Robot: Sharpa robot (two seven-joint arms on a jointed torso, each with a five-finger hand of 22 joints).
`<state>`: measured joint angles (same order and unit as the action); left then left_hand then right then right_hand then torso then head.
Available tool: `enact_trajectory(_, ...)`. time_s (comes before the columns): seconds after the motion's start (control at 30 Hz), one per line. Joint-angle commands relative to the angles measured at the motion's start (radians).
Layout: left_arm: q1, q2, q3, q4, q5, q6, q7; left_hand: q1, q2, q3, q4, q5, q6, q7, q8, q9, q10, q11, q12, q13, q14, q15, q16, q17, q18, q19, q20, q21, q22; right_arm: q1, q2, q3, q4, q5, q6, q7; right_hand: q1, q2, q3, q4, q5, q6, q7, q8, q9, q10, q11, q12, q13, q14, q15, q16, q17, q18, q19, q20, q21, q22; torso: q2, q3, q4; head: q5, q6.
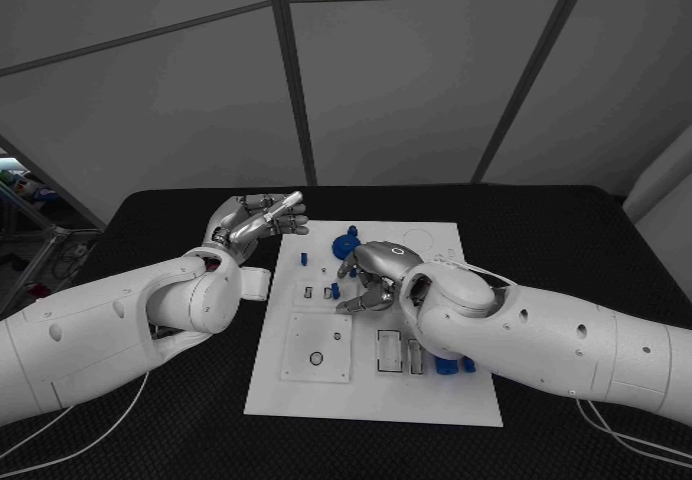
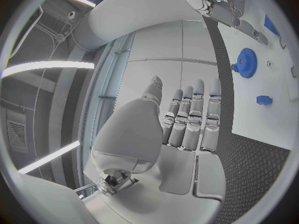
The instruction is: Assemble the parts on the task board
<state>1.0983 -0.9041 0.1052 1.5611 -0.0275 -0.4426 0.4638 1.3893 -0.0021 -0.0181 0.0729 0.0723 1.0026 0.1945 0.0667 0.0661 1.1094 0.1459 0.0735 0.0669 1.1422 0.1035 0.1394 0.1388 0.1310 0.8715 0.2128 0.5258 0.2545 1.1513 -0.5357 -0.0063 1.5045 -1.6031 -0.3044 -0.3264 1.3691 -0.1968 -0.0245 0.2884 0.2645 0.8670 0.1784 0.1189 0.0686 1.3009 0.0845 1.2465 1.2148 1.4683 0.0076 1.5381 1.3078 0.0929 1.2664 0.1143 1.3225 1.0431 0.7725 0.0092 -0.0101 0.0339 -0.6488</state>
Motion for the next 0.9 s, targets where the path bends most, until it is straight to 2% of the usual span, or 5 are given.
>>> enact_trajectory(0.03, 0.001, -0.001, 0.001, -0.002, -0.041, 0.010, -0.028, -0.003, 0.004, 0.001, -0.009, -0.006, 0.007, -0.002, 0.000, 0.001, 0.012, -0.002, 0.004, 0.001, 0.009, -0.001, -0.003, 0.002, 0.051, -0.005, 0.000, 0.006, 0.002, 0.000, -0.009, 0.000, 0.023, 0.019, -0.082, 0.020, 0.009, -0.002, -0.003, 0.004, 0.003, -0.007, 0.000, 0.004, 0.000, -0.002, 0.007, 0.002, -0.002, 0.082, 0.008, -0.004, 0.178, 0.013, -0.001, 0.008, -0.008, -0.005, -0.001, 0.0001, -0.0016, -0.003, -0.001)
enact_trajectory(0.33, 0.001, -0.003, 0.001, -0.009, -0.070, 0.028, -0.068, -0.001, 0.009, 0.006, -0.015, -0.006, 0.011, -0.003, -0.001, 0.000, 0.033, -0.007, 0.003, 0.000, 0.031, -0.008, 0.005, 0.010, 0.052, -0.001, -0.005, 0.020, 0.009, 0.000, -0.061, 0.002, 0.088, 0.038, -0.112, 0.053, 0.002, -0.010, -0.044, 0.007, 0.010, -0.018, 0.003, 0.016, 0.001, -0.001, 0.010, 0.009, -0.001, 0.076, 0.011, -0.014, 0.159, 0.017, -0.017, 0.011, -0.022, -0.030, -0.001, 0.0008, -0.0021, -0.004, 0.002)
enact_trajectory(0.6, 0.002, -0.008, 0.001, -0.023, -0.143, 0.090, -0.151, -0.014, 0.012, 0.011, -0.016, -0.006, 0.042, -0.009, 0.004, 0.002, 0.093, -0.024, 0.007, 0.003, 0.131, -0.037, 0.062, 0.046, 0.054, 0.048, -0.030, 0.076, 0.035, 0.002, -0.109, 0.005, 0.133, 0.171, -0.238, 0.224, 0.023, 0.038, -0.027, 0.001, 0.031, 0.004, -0.006, 0.043, 0.005, 0.006, 0.003, 0.019, 0.002, 0.074, 0.005, -0.018, 0.152, 0.020, -0.023, 0.007, -0.029, -0.041, -0.002, -0.0009, -0.0034, -0.005, 0.004)
enact_trajectory(0.83, 0.007, -0.023, 0.001, -0.034, -0.295, 0.192, -0.305, -0.054, 0.011, 0.007, 0.015, -0.005, 0.106, -0.058, 0.022, 0.008, 0.246, -0.084, 0.065, 0.040, 0.308, -0.103, 0.247, 0.166, 0.054, 0.167, -0.094, 0.205, 0.102, 0.015, -0.165, 0.041, 0.157, 0.411, -0.242, 0.362, 0.048, 0.073, -0.013, -0.009, 0.045, 0.024, -0.015, 0.064, 0.006, -0.022, -0.006, -0.011, -0.033, 0.057, -0.003, -0.051, 0.089, 0.033, -0.063, 0.000, -0.070, -0.112, -0.005, -0.0006, -0.0021, -0.002, 0.009)
enact_trajectory(0.9, 0.014, -0.025, 0.001, -0.039, -0.365, 0.247, -0.373, -0.068, 0.016, 0.021, 0.033, -0.001, 0.112, -0.075, 0.025, 0.010, 0.273, -0.096, 0.100, 0.071, 0.335, -0.122, 0.358, 0.247, 0.049, 0.208, -0.118, 0.269, 0.139, 0.022, -0.186, 0.054, 0.160, 0.482, -0.228, 0.394, 0.061, 0.080, -0.015, -0.019, -0.051, 0.028, -0.018, 0.069, 0.005, -0.028, -0.009, -0.020, -0.043, 0.052, -0.006, -0.062, 0.073, 0.036, -0.072, -0.004, -0.084, -0.129, -0.007, -0.0008, -0.0021, -0.003, 0.013)
